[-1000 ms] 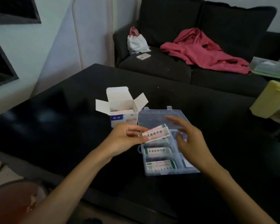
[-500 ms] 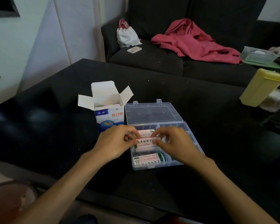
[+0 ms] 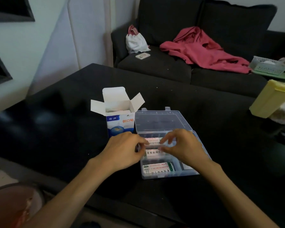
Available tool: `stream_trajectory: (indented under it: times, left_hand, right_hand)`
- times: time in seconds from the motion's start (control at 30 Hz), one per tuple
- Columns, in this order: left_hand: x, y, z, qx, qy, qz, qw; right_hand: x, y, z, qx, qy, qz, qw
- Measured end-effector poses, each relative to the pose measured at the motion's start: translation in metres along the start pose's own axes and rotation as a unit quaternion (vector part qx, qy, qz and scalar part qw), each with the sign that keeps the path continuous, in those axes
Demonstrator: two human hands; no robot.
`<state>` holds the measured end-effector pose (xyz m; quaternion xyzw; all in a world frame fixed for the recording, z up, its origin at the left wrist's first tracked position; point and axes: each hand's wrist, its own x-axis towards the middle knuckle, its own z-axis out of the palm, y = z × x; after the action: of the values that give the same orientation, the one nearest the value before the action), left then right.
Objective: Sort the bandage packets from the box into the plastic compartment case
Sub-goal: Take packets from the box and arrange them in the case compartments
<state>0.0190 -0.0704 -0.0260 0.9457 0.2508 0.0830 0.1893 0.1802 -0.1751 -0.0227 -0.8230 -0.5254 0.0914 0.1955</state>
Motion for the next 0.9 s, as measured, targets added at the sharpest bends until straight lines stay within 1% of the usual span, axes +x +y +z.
stream_trajectory:
  times: [0.03, 0.07, 0.1, 0.13, 0.17, 0.2, 0.23, 0.3, 0.33, 0.4, 0.47, 0.5, 0.53, 0.57, 0.6, 0.67, 0.73, 0.8, 0.9]
  left_hand:
    - [-0.002, -0.002, -0.007, -0.054, 0.037, -0.016, 0.998]
    - [-0.004, -0.004, -0.014, -0.109, 0.096, -0.041, 0.989]
    - [-0.005, -0.008, -0.021, -0.141, 0.178, -0.068, 0.972]
    - [-0.005, -0.014, -0.028, -0.128, 0.266, -0.093, 0.951]
    - [-0.007, -0.023, -0.034, -0.084, 0.332, -0.12, 0.932]
    - [-0.008, -0.034, -0.038, -0.043, 0.367, -0.146, 0.918]
    - [-0.009, -0.044, -0.039, -0.018, 0.37, -0.171, 0.913]
    - [-0.01, -0.062, -0.039, -0.006, 0.335, -0.209, 0.919]
    - [-0.011, -0.065, -0.037, -0.013, 0.314, -0.225, 0.922]
    - [-0.013, -0.068, -0.036, -0.035, 0.285, -0.245, 0.926]
    - [-0.014, -0.066, -0.036, -0.06, 0.275, -0.254, 0.925]
    - [-0.016, -0.065, -0.037, -0.074, 0.273, -0.259, 0.923]
    - [-0.016, -0.064, -0.037, -0.083, 0.272, -0.259, 0.923]
    - [-0.017, -0.064, -0.038, -0.083, 0.27, -0.253, 0.926]
    - [-0.017, -0.062, -0.037, -0.077, 0.264, -0.244, 0.93]
    - [-0.015, -0.059, -0.037, -0.06, 0.249, -0.232, 0.939]
    - [-0.013, -0.056, -0.038, -0.051, 0.237, -0.236, 0.941]
    - [-0.012, -0.056, -0.038, -0.054, 0.235, -0.243, 0.939]
    - [-0.012, -0.056, -0.037, -0.068, 0.235, -0.249, 0.937]
  right_hand:
    - [0.002, -0.005, -0.004, 0.033, 0.016, -0.005, 0.999]
    - [0.004, -0.01, -0.009, 0.064, 0.043, -0.018, 0.997]
    - [0.008, -0.018, -0.014, 0.089, 0.073, -0.036, 0.993]
    - [0.014, -0.029, -0.018, 0.107, 0.093, -0.056, 0.988]
    - [0.022, -0.042, -0.02, 0.118, 0.1, -0.079, 0.985]
    - [0.032, -0.057, -0.02, 0.121, 0.095, -0.104, 0.983]
    - [0.043, -0.072, -0.02, 0.115, 0.087, -0.128, 0.981]
    - [0.069, -0.1, -0.016, 0.077, 0.058, -0.167, 0.981]
    - [0.082, -0.109, -0.014, 0.049, 0.027, -0.174, 0.983]
    - [0.108, -0.122, -0.012, -0.015, -0.086, -0.155, 0.984]
    - [0.127, -0.127, -0.011, -0.083, -0.205, -0.121, 0.968]
    - [0.134, -0.131, -0.009, -0.105, -0.238, -0.109, 0.959]
    - [0.138, -0.133, -0.007, -0.118, -0.25, -0.101, 0.956]
    - [0.141, -0.136, -0.005, -0.128, -0.244, -0.095, 0.956]
    - [0.142, -0.138, -0.001, -0.143, -0.222, -0.099, 0.959]
    - [0.14, -0.138, 0.007, -0.175, -0.156, -0.12, 0.965]
    - [0.136, -0.136, 0.012, -0.174, -0.11, -0.133, 0.97]
    - [0.132, -0.132, 0.012, -0.145, -0.107, -0.142, 0.973]
    - [0.131, -0.126, 0.001, -0.095, -0.158, -0.137, 0.973]
